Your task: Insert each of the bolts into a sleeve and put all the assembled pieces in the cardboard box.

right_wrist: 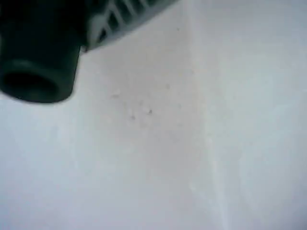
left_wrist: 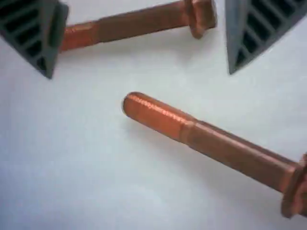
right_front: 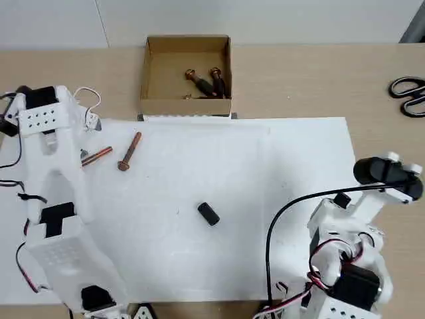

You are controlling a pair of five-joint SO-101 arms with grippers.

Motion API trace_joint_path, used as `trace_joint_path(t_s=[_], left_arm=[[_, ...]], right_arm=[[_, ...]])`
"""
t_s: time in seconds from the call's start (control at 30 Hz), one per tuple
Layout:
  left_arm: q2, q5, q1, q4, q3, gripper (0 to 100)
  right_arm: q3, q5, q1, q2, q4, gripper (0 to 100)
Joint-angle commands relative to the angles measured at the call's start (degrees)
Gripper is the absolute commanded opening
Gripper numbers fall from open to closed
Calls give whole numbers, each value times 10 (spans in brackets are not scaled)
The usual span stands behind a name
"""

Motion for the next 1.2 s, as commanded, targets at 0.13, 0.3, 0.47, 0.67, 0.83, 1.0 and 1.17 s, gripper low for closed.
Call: trace_joint_path(t_s=[0.13, 0.3, 0.47, 0.67, 0.83, 1.0, 1.17], left_arm=[[-4, 11, -28, -67, 54, 227], [-4, 11, -37, -122, 88, 227], [-4, 11, -34, -159, 116, 227], [-4, 11, -34, -171, 131, 227], [43, 11, -35, -171, 128, 227], [69, 11, -37, -168, 128, 227], [64, 11, -21, -164, 127, 186]], right_arm=[[-5, 5, 1, -5, 1, 3], [-5, 5, 1, -5, 1, 3], [-5, 5, 1, -5, 1, 3], [-5, 5, 1, -5, 1, 3], [-6, 5, 1, -5, 1, 3], [-6, 6, 1, -5, 2, 3], [-6, 20, 1, -5, 1, 3]])
